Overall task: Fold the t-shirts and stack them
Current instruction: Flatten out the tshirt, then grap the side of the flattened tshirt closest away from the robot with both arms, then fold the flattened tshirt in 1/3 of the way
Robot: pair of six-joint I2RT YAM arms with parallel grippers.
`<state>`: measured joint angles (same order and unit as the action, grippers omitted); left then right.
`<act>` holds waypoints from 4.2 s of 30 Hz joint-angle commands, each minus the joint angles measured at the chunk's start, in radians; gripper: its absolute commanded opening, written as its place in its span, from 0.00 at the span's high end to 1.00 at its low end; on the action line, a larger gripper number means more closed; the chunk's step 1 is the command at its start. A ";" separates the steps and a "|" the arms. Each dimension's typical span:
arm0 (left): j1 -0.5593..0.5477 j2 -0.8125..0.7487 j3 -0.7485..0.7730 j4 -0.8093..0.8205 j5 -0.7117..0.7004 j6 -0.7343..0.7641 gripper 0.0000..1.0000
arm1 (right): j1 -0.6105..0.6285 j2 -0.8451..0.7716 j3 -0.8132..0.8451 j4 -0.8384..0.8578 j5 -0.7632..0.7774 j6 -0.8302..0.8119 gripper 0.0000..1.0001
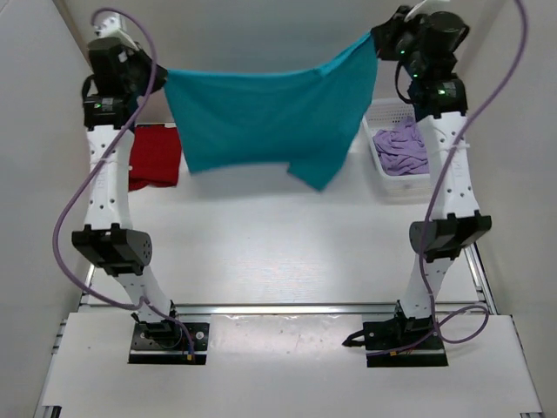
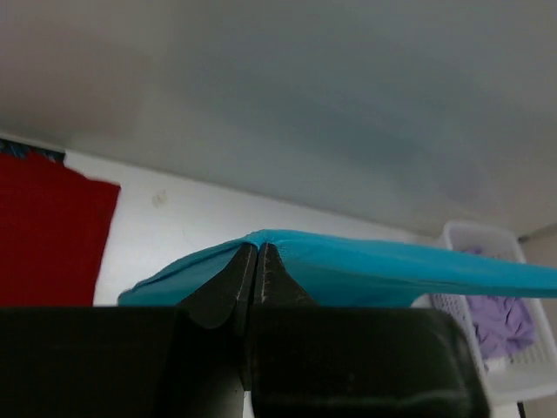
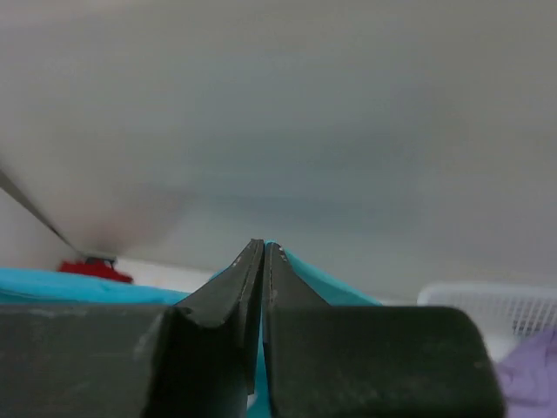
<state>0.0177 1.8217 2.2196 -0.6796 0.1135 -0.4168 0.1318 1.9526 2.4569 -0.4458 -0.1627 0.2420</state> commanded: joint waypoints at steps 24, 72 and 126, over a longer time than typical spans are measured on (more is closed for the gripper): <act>0.011 -0.807 -1.556 0.404 -0.135 -0.043 1.00 | 0.111 -1.067 -1.811 0.146 0.140 0.115 1.00; 0.165 -0.384 -1.422 0.465 -0.060 -0.112 0.64 | 0.022 -0.290 -1.409 0.473 0.003 0.174 0.96; -0.147 -0.516 -1.788 0.715 -0.037 -0.188 0.48 | -0.115 -0.449 -1.799 0.618 -0.164 0.171 0.99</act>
<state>-0.1440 1.3220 0.4526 0.0460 0.0864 -0.6193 0.0345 1.4853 0.6182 0.1135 -0.3195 0.4385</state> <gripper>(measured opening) 0.521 0.010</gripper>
